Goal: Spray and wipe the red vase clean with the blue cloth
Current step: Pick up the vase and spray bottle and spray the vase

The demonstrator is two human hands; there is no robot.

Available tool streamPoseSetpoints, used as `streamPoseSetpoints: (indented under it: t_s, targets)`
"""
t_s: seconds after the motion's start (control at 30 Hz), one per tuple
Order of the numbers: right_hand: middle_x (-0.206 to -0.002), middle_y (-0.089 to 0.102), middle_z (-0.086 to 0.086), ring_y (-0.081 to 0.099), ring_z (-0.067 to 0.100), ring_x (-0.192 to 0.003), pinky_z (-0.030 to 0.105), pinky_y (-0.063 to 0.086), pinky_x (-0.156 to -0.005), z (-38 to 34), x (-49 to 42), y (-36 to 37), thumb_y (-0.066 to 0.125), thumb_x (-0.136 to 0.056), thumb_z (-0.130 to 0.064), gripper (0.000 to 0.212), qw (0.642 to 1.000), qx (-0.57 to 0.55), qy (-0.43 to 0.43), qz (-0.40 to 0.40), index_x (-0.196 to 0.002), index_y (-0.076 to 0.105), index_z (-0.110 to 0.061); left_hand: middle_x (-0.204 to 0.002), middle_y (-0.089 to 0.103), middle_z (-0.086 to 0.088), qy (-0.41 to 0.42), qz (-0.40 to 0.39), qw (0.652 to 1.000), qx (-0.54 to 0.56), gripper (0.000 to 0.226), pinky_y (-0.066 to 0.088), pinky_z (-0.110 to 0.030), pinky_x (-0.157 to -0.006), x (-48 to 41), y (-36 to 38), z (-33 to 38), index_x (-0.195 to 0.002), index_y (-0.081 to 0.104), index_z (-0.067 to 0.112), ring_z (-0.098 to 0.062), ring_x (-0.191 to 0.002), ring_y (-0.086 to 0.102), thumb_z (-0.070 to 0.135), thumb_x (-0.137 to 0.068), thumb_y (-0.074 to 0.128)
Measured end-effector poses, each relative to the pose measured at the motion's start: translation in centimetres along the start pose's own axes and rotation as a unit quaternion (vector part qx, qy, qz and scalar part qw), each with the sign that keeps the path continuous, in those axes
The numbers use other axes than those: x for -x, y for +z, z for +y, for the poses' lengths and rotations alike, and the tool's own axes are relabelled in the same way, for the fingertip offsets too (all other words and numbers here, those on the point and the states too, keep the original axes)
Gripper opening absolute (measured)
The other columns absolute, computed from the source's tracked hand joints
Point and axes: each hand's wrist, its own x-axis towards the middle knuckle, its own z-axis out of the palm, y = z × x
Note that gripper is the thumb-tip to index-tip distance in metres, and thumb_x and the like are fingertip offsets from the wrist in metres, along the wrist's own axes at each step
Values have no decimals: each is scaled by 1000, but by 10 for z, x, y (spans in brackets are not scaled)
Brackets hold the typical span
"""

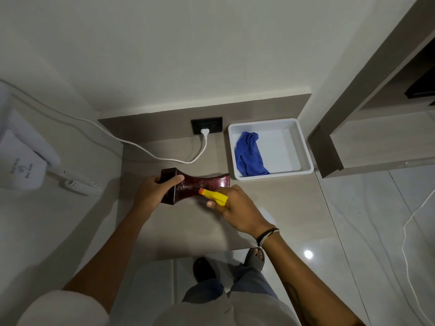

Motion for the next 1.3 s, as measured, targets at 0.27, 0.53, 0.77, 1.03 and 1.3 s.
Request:
streamPoseSetpoints:
  t_s: [0.27, 0.53, 0.77, 1.03, 1.3]
  targets:
    - [-114, 77, 15, 59, 36, -116, 49, 57, -91, 19, 6, -10, 59, -107, -52, 44, 980, 127, 152, 15, -124, 69, -13, -127, 77, 0, 61, -80, 994, 43, 86, 65, -53, -93, 1, -4, -1, -138, 63, 41, -25, -111, 77, 59, -60, 94]
    - [-105, 76, 16, 61, 39, -107, 40, 47, -78, 41, 21, -17, 66, -105, -46, 32, 984, 60, 160, 41, -104, 64, -15, -132, 73, 18, 208, -121, 970, -30, 107, 56, -24, -99, 0, -6, -9, -133, 58, 61, -2, -123, 69, 39, -41, 106]
    - [-94, 75, 3, 66, 27, -85, 39, 52, -78, 11, 16, -14, 69, -105, -39, 28, 998, -54, 22, 37, -117, 75, -15, -103, 81, 4, 77, -16, 994, -71, 78, 62, -45, -88, 0, 1, -6, -112, 76, 23, -17, -95, 77, 69, -51, 89]
    - [-133, 74, 8, 61, 31, -125, 46, 53, -103, -4, 6, -2, 62, -108, -45, 41, 999, 38, 33, 13, -135, 70, -16, -75, 83, 2, -33, 1, 999, 0, 63, 58, -40, -76, 0, 2, -10, -82, 82, 18, -26, -82, 80, 72, -49, 90]
    - [-120, 75, 16, 61, 39, -118, 46, 54, -90, 41, 25, -16, 62, -106, -49, 43, 973, 149, 179, 0, -119, 66, -9, -82, 84, 0, -29, -10, 1000, -6, 67, 61, -39, -80, 6, 0, -6, -93, 83, 21, -25, -85, 81, 73, -51, 88]
